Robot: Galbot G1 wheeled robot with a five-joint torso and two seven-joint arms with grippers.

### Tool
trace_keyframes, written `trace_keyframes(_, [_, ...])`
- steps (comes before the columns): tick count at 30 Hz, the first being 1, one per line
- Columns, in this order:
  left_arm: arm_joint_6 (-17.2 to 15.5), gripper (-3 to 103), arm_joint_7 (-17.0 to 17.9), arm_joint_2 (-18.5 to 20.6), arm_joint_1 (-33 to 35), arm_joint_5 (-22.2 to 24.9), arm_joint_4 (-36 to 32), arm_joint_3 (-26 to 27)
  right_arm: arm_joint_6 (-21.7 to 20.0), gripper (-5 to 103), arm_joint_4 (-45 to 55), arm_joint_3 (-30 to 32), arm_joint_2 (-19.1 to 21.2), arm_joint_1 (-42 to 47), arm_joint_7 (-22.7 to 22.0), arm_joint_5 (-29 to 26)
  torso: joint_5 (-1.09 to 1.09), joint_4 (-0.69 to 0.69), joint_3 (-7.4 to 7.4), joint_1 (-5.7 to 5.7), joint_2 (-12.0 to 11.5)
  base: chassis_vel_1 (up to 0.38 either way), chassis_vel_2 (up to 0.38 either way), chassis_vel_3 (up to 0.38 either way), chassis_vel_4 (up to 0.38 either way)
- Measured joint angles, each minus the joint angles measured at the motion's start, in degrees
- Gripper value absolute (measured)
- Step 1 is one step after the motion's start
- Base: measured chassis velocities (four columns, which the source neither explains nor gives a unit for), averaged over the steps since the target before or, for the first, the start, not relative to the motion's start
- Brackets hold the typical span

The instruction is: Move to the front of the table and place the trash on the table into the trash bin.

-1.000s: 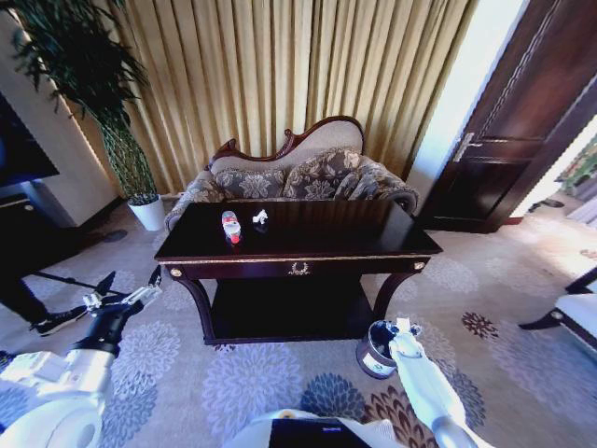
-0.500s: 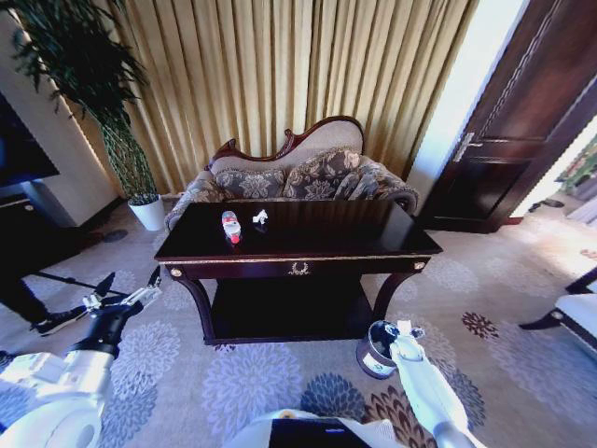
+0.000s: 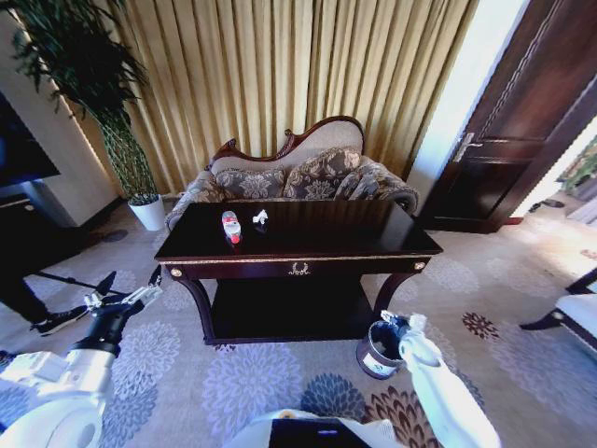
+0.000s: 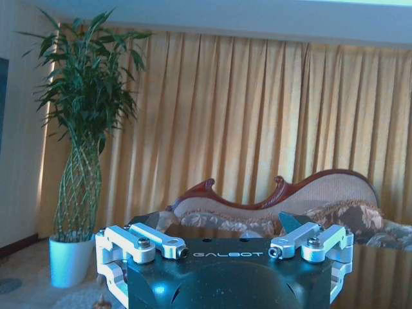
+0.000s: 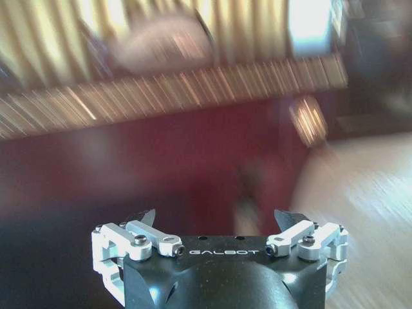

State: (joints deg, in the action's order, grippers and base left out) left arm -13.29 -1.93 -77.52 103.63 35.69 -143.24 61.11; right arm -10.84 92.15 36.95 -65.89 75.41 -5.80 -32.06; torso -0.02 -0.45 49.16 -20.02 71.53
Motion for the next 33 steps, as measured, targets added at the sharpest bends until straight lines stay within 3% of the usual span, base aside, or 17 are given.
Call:
trace_keyframes(4, [-0.14, 100, 0.07, 0.21, -0.15, -0.26, 0.00, -0.54, 1.60, 100, 21.08, 1.81, -1.09, 7.55, 1.74, 0.33, -0.01, 0.01, 0.00, 0.00, 0.00, 0.000, 0.000, 0.000, 0.000])
trace_keyframes(9, [-0.23, 100, 0.08, 0.24, 0.09, -0.41, 0.00, -0.54, 1.40, 100, 31.87, 0.08, -2.58, 9.85, 1.90, 7.13, 0.00, 0.02, 0.00, 0.00, 0.01, 0.000, 0.000, 0.000, 0.000])
trace_keyframes(19, [-0.35, 100, 0.09, -0.16, -0.10, -1.61, 0.00, -0.78, -5.24, 100, 39.50, -1.06, -1.69, 8.25, 1.66, 8.72, 0.01, 0.02, 0.00, 0.00, 0.00, 0.000, 0.000, 0.000, 0.000])
trace_keyframes(33, [-1.28, 100, 0.16, -0.47, -0.06, -2.06, 0.00, -0.95, -6.72, 100, 40.37, -2.09, -1.29, 8.27, 1.48, 8.71, 0.01, 0.01, 0.00, 0.02, 0.01, -0.073, 0.065, 0.064, -0.064])
